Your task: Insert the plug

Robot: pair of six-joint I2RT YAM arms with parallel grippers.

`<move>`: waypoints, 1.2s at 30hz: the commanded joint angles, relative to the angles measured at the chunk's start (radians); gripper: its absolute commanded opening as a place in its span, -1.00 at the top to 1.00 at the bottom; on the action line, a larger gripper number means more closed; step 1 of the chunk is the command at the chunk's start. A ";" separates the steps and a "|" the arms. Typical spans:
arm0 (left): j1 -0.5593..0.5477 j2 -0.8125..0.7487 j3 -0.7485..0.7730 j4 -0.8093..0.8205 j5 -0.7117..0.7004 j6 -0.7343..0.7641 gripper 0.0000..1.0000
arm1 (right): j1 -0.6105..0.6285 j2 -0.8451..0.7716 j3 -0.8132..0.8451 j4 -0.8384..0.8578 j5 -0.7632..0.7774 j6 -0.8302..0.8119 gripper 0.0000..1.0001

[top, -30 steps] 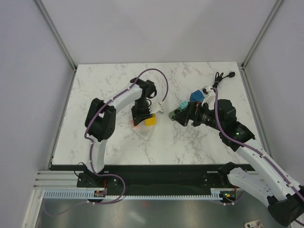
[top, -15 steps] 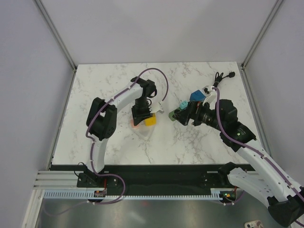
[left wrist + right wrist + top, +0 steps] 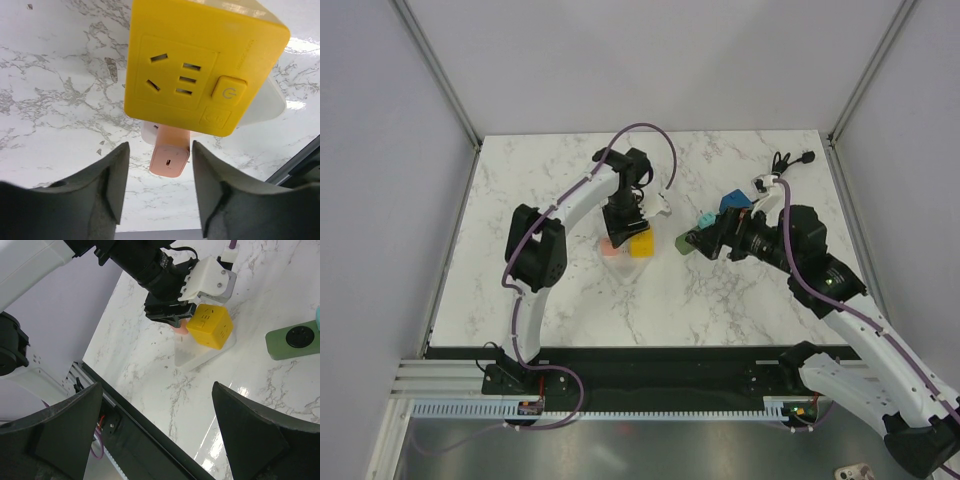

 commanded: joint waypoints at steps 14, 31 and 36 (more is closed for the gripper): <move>0.032 -0.258 0.034 0.078 -0.063 -0.130 -0.99 | -0.004 0.013 0.067 -0.061 0.056 0.016 -0.96; 0.032 -1.040 -0.735 0.729 0.328 -0.430 -0.99 | -0.002 0.019 0.195 -0.238 0.260 -0.047 -0.96; 0.033 -1.285 -0.929 1.045 0.463 -0.602 -0.99 | -0.004 0.017 0.188 -0.236 0.285 -0.021 -0.96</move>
